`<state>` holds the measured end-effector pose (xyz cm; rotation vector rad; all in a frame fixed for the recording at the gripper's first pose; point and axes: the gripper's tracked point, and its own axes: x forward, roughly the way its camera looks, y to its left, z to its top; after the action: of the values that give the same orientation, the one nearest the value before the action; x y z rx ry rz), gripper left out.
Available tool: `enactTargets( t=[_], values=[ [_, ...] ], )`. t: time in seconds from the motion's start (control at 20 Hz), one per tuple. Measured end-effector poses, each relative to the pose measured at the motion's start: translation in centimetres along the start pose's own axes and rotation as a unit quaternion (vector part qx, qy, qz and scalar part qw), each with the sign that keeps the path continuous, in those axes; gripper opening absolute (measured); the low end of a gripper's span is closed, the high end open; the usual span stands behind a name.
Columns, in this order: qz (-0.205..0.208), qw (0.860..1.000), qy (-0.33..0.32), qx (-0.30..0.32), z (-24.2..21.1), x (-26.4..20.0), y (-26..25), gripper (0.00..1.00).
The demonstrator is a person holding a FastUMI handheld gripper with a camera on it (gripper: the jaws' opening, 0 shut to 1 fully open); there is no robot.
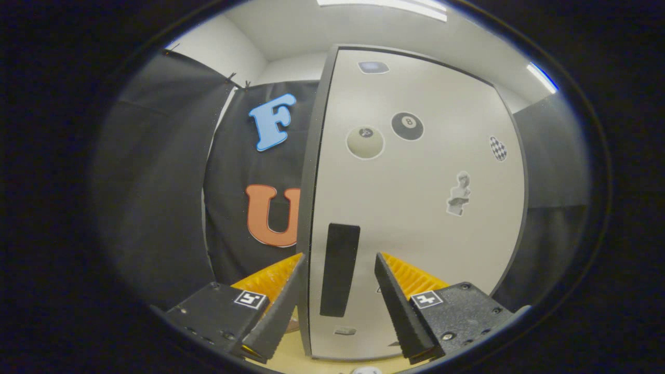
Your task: Open the shoe cabinet door, grab the shoes and put them into the shoe cabinet, then close the shoe cabinet door.
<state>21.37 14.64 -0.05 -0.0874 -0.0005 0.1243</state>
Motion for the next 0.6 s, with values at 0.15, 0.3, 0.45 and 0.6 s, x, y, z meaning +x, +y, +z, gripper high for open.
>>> enactTargets(
  t=[0.15,0.3,0.45,0.6],
  values=[
    [0.012,0.999,0.041,0.033,-2.1,1.6,0.1,0.74],
    [0.044,0.996,0.058,0.059,-2.5,2.8,0.7,0.61],
    [0.032,0.998,0.052,0.021,-2.8,2.6,0.0,0.34],
    [0.033,0.998,0.044,0.029,-2.5,1.7,0.3,0.28]
  ],
)
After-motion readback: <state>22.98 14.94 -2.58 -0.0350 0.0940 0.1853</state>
